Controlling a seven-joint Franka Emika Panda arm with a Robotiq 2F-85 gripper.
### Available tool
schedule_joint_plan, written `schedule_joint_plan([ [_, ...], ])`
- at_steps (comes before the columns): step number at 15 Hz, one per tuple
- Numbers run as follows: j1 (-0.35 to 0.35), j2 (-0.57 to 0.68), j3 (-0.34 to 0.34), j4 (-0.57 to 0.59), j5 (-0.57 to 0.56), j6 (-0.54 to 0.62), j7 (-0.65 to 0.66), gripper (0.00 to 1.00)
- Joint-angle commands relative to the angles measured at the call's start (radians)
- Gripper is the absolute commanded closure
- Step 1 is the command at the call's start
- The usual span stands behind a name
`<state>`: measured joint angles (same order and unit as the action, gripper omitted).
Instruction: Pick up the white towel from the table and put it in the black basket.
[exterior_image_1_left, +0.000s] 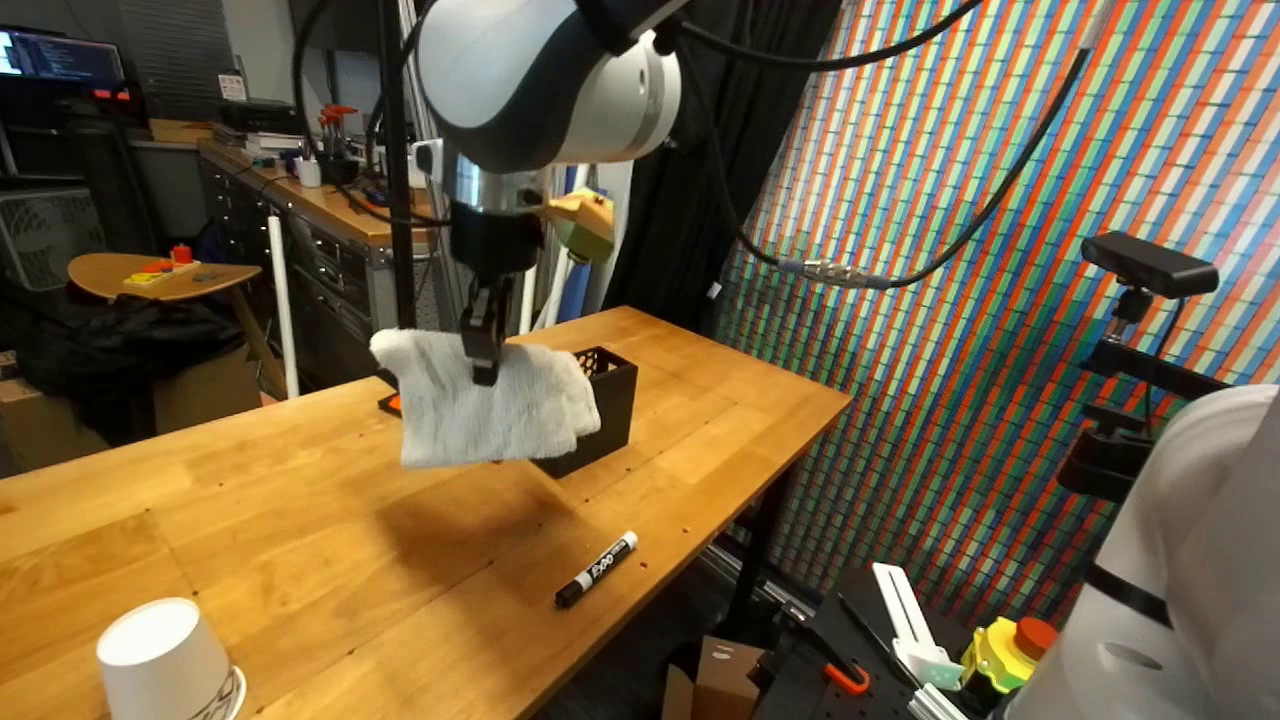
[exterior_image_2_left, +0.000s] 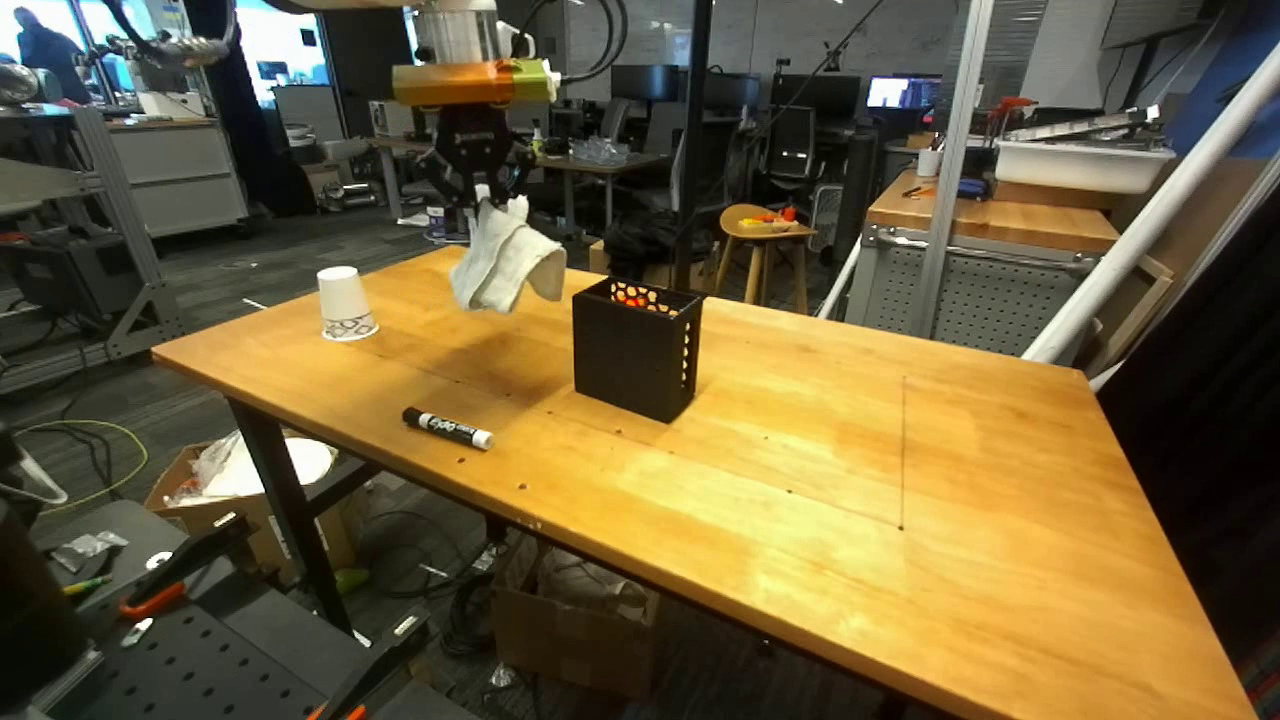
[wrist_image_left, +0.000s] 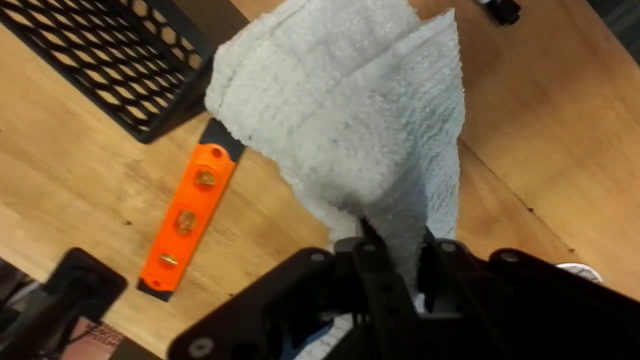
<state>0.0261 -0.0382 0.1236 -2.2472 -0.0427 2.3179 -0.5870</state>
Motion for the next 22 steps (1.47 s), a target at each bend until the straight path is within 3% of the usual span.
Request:
schedule_joint_plan([
  [1, -0.025, -0.131, -0.08, -0.055, -0.02, 0.008, 0.09, 0.96],
  [5, -0.064, -0.161, -0.141, -0.059, -0.071, 0.042, 0.24, 0.96],
  [9, -0.078, -0.106, -0.133, -0.032, -0.154, 0.084, 0.439, 0.96],
  [15, -0.082, 0.027, -0.12, 0.018, -0.403, 0.16, 0.692, 0.96],
  [19, -0.078, 0.114, -0.154, 0.054, -0.531, 0.187, 0.776, 0.96],
  [22, -0.077, 0.191, -0.186, 0.065, -0.55, 0.201, 0.783, 0.96],
])
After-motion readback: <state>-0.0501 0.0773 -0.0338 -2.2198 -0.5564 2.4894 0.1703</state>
